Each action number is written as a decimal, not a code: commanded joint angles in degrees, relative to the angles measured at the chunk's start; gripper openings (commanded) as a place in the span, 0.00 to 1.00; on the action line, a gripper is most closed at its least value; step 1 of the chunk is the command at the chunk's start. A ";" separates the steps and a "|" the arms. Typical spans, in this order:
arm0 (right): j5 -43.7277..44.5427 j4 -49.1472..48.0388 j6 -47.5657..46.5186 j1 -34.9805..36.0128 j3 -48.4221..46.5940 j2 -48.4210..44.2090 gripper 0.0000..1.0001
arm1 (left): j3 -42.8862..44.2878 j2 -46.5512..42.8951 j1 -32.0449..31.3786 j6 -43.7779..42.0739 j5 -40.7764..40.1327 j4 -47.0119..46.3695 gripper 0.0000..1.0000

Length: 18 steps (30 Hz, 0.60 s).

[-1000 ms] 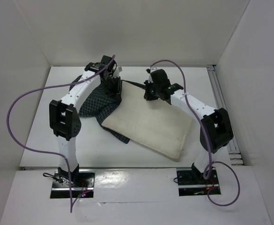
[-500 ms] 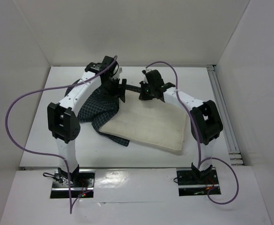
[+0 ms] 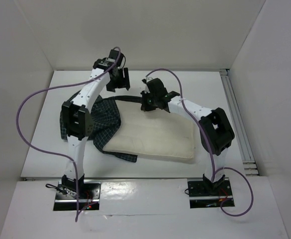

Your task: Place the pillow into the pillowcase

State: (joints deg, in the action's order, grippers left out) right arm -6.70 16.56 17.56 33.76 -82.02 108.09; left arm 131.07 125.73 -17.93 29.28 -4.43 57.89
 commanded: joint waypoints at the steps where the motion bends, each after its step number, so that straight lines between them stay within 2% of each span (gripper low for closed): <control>1: -1.56 -1.79 0.10 1.93 -1.57 -1.13 0.00 | 1.30 2.94 -0.17 2.36 -7.08 0.91 0.81; 9: -0.43 -1.79 0.10 2.45 -2.09 0.01 0.00 | -4.23 0.75 -0.69 3.42 -17.80 2.22 0.75; 16: -0.42 -1.18 0.63 2.45 -2.09 0.54 0.00 | -9.68 -0.49 -0.70 4.73 -17.38 2.93 0.75; 18: 0.10 -1.18 0.63 2.45 -2.09 0.54 0.00 | -10.22 0.22 -0.70 4.74 -16.67 2.93 0.71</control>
State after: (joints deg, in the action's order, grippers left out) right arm -6.44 16.60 17.54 35.40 -82.06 108.25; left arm 121.60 128.27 -18.31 32.47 -20.69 60.01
